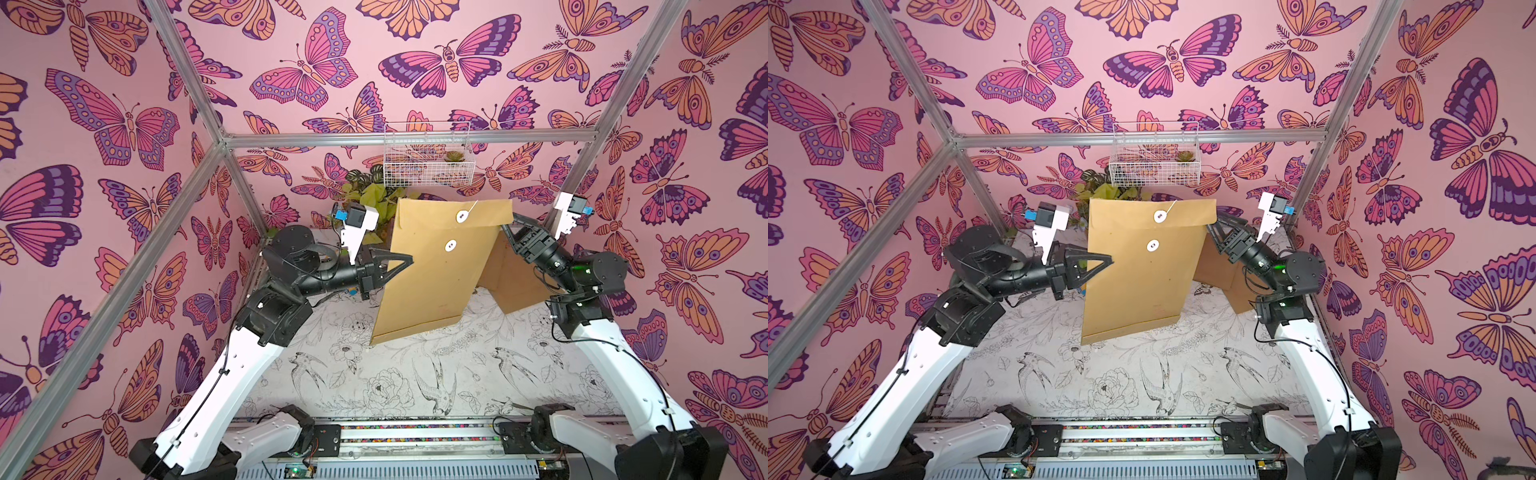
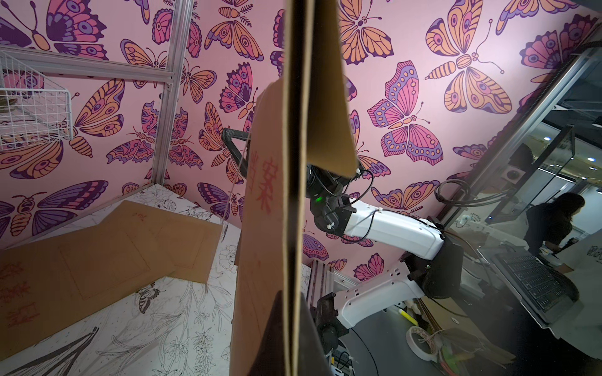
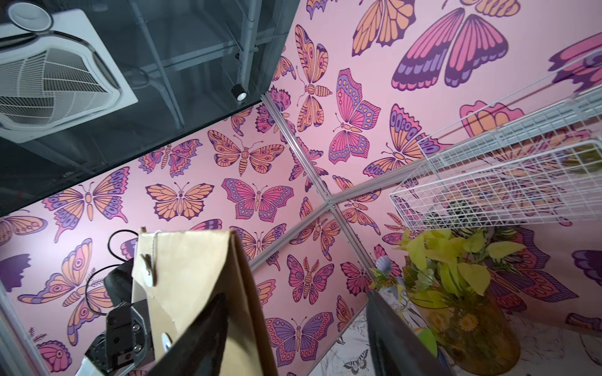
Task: Open the file bag
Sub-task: Place the file bag at the center of the board.
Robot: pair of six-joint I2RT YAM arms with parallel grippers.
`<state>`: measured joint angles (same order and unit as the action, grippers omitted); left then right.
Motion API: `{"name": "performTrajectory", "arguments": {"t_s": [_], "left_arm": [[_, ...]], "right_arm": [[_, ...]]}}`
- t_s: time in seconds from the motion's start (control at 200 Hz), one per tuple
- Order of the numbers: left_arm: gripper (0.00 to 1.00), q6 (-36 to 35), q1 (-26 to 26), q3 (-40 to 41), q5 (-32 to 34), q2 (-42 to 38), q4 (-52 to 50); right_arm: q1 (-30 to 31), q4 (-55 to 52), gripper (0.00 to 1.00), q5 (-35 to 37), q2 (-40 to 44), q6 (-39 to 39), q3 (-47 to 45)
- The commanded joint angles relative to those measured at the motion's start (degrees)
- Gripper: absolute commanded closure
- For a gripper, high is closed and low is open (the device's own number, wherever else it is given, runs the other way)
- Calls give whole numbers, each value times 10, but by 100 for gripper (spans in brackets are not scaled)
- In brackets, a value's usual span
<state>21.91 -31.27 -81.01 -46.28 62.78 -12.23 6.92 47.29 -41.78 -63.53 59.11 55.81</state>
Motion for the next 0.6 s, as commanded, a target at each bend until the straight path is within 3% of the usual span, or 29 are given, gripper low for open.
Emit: {"name": "performTrajectory", "arguments": {"t_s": [0.0,0.295,0.596], "left_arm": [[99,-5,-5,10,-9,-12,5],[99,-3,-6,13,-14,-10,5],[99,-6,-6,7,-17,-10,-1]], "right_arm": [[5,84,33,-30,-4,31,28],[9,81,34,-92,-26,29,93],[9,61,62,-188,-53,30,155]]}}
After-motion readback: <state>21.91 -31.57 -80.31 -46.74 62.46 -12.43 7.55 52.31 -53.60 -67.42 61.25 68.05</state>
